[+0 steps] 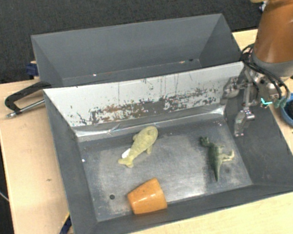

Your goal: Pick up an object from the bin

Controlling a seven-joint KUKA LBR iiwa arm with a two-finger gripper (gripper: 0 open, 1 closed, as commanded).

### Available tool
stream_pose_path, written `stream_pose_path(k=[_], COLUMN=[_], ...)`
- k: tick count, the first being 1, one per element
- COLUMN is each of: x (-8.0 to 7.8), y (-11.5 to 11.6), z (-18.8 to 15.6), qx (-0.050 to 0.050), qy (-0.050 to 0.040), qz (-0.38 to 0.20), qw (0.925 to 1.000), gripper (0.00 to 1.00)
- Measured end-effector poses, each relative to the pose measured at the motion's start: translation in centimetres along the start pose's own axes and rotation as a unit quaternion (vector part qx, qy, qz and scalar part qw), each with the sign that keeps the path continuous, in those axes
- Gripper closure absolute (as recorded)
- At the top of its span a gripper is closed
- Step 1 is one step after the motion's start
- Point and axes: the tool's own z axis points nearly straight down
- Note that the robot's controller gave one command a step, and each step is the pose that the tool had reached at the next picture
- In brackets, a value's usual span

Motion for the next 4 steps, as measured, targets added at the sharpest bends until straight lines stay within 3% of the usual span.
stream_pose_path(k=[1,2,3,4], x=[6.7,6.5,5.9,5.7], y=[4.2,4.2,8.2,9.8], z=[9.3,9.0,10.2,-14.1], qx=[0.002,0.002,0.005,0.005], qy=[-0.0091,-0.0109,-0.0075,-0.0092], qz=[-0.061,-0.063,-0.364,-0.422], qw=[0.9981,0.9979,0.9314,0.9063], gripper=[0.0,1.0,1.0,1.0])
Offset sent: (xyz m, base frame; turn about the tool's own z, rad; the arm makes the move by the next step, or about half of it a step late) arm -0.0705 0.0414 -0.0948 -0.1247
